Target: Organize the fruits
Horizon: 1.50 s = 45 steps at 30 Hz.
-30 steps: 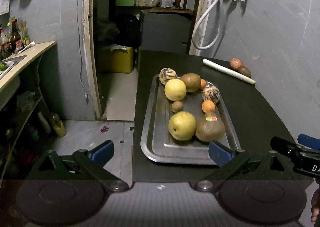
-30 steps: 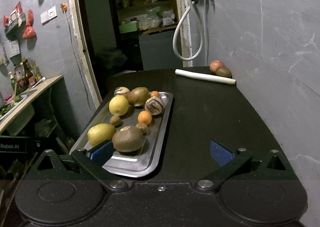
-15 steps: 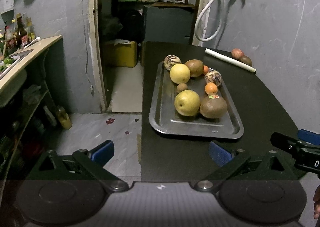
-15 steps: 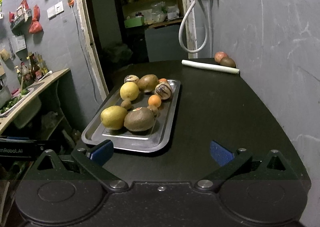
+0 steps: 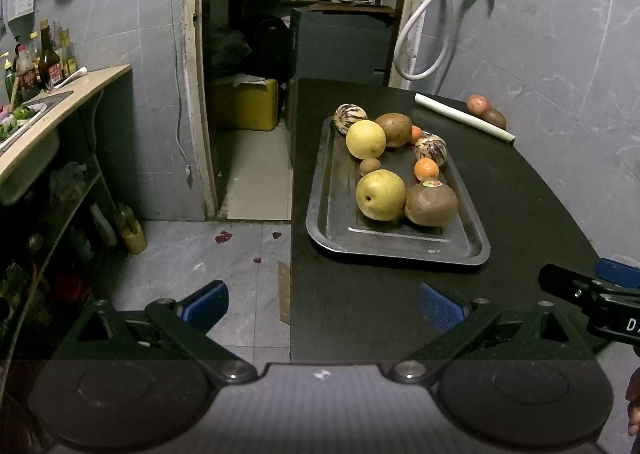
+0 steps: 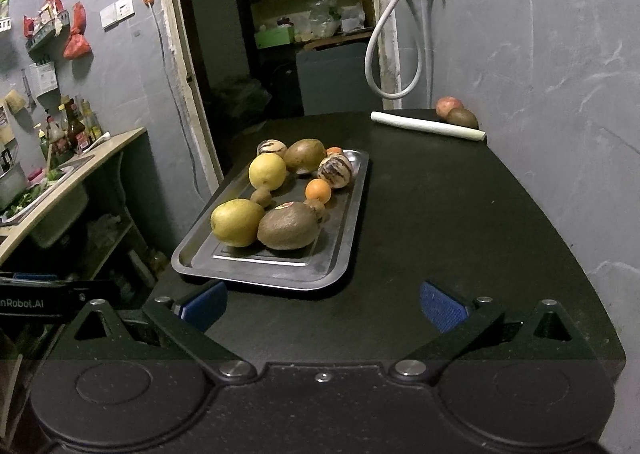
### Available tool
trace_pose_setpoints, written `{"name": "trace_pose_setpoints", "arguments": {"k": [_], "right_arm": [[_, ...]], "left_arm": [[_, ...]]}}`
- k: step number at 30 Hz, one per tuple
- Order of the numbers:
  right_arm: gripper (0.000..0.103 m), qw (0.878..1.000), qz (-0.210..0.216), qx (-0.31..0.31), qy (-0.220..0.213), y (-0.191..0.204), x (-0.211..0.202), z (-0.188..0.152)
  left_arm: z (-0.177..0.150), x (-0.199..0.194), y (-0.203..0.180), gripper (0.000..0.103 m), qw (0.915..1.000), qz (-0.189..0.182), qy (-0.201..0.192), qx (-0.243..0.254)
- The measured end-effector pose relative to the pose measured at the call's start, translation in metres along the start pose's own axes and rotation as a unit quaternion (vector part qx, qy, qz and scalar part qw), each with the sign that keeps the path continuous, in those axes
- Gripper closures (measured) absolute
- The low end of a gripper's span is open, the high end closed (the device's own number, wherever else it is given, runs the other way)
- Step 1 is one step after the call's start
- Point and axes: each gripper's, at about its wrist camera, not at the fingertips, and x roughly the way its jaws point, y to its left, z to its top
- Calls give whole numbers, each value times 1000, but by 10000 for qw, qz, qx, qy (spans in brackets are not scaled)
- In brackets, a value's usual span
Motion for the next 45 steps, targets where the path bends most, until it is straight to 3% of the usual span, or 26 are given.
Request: {"name": "trace_pose_setpoints", "arguments": {"k": [45], "right_arm": [[1,9999,55,28,105,-2,1,-4]], "left_arm": [[-3,-3,-5,1,9998,115,138,-132]]}}
